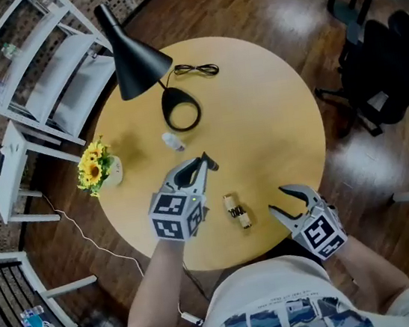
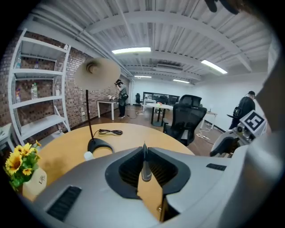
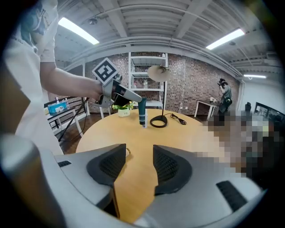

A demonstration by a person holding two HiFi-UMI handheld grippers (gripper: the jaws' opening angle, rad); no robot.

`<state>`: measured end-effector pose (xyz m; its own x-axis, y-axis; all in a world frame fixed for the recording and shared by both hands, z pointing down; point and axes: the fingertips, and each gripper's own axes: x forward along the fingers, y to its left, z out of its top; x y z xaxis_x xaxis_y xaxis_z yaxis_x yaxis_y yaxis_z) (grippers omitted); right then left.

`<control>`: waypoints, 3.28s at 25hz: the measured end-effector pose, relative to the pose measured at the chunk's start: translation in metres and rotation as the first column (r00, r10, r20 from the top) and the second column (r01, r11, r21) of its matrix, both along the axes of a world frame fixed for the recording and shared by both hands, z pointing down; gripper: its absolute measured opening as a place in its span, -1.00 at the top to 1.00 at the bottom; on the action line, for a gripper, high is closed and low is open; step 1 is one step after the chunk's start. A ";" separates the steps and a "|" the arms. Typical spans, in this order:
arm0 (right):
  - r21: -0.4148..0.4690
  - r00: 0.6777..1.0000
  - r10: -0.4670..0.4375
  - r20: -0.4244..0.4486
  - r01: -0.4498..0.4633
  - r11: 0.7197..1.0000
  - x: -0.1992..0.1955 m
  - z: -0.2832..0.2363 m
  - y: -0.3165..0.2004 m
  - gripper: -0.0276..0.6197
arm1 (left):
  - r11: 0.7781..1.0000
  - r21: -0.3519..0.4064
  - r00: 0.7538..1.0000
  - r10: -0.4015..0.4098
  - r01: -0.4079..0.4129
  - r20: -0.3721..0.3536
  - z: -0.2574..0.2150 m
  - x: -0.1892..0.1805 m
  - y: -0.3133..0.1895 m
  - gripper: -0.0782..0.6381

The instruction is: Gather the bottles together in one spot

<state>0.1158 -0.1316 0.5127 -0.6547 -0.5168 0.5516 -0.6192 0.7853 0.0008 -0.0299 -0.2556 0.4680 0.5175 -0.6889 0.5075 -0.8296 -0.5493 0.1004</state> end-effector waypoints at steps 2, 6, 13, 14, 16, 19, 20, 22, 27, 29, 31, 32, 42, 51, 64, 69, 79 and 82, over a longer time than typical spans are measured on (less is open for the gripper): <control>-0.009 1.000 0.013 0.004 -0.013 1.000 0.015 0.002 -0.005 0.21 | 0.999 0.006 0.998 -0.053 0.053 0.018 0.012 -0.007 -0.022 0.69; -0.034 0.999 0.032 0.003 -0.032 0.999 0.035 0.009 -0.012 0.11 | 0.990 0.022 0.989 -0.138 0.137 0.052 0.035 -0.019 -0.058 0.69; -0.094 0.999 0.033 -0.013 -0.034 0.995 0.050 0.024 -0.023 0.11 | 0.973 0.059 0.963 -0.229 0.223 0.140 0.077 -0.038 -0.108 0.69; -0.099 0.999 0.034 -0.016 -0.036 0.994 0.053 0.026 -0.024 0.11 | 0.970 0.060 0.959 -0.242 0.235 0.149 0.083 -0.041 -0.112 0.69; -0.106 0.999 0.037 -0.021 -0.039 0.994 0.058 0.030 -0.026 0.11 | 0.966 0.061 0.951 -0.259 0.252 0.167 0.096 -0.043 -0.118 0.69; -0.129 0.999 0.045 -0.022 -0.048 0.990 0.064 0.033 -0.026 0.11 | 0.961 0.076 0.943 -0.276 0.266 0.187 0.108 -0.044 -0.123 0.69; -0.135 0.999 0.047 -0.023 -0.050 0.990 0.067 0.033 -0.026 0.11 | 0.959 0.082 0.940 -0.282 0.271 0.190 0.112 -0.045 -0.125 0.69; -0.140 0.998 0.049 -0.027 -0.052 0.989 0.072 0.034 -0.026 0.11 | 0.956 0.090 0.937 -0.292 0.280 0.193 0.118 -0.045 -0.128 0.69; -0.143 0.998 0.050 -0.035 -0.054 0.988 0.081 0.040 -0.026 0.11 | 0.949 0.085 0.930 -0.316 0.305 0.186 0.131 -0.047 -0.130 0.69; -0.149 0.998 0.054 -0.034 -0.058 0.987 0.083 0.041 -0.024 0.11 | 0.948 0.080 0.931 -0.318 0.309 0.180 0.131 -0.047 -0.130 0.69; -0.157 0.998 0.059 -0.031 -0.063 0.986 0.083 0.040 -0.021 0.11 | 0.947 0.077 0.930 -0.322 0.313 0.179 0.131 -0.049 -0.129 0.68; -0.156 0.998 0.059 -0.030 -0.063 0.986 0.083 0.040 -0.021 0.11 | 0.946 0.077 0.929 -0.324 0.315 0.180 0.132 -0.050 -0.130 0.67; -0.149 0.999 0.051 -0.015 -0.053 0.987 0.087 0.040 -0.013 0.11 | 0.946 0.116 0.920 -0.323 0.304 0.221 0.122 -0.051 -0.120 0.58; -0.131 0.999 -0.010 0.038 0.015 0.991 0.065 0.036 -0.010 0.11 | 0.917 0.126 0.911 -0.393 0.378 0.126 0.064 -0.062 -0.051 0.58; -0.014 0.999 -0.024 0.048 0.025 1.000 0.010 -0.006 0.065 0.11 | 0.912 0.055 0.912 -0.402 0.407 -0.086 0.000 -0.094 0.157 0.58; 0.019 0.997 0.053 0.053 -0.054 0.998 -0.023 -0.029 0.115 0.11 | 0.925 0.060 0.923 -0.367 0.376 -0.114 -0.012 -0.118 0.250 0.58; 0.020 0.989 0.147 0.021 -0.147 0.989 -0.056 -0.038 0.244 0.11 | 0.929 -0.030 0.912 -0.368 0.368 -0.181 0.004 -0.162 0.401 0.57; 0.013 0.985 0.173 0.018 -0.173 0.985 -0.057 -0.039 0.270 0.11 | 0.934 -0.054 0.917 -0.358 0.354 -0.176 0.006 -0.166 0.426 0.57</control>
<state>0.0592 0.1387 0.4741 -0.5641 -0.6310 0.5326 -0.7455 0.6665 0.0000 -0.1958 0.1703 0.4743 0.3239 -0.8349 0.4451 -0.9367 -0.2169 0.2747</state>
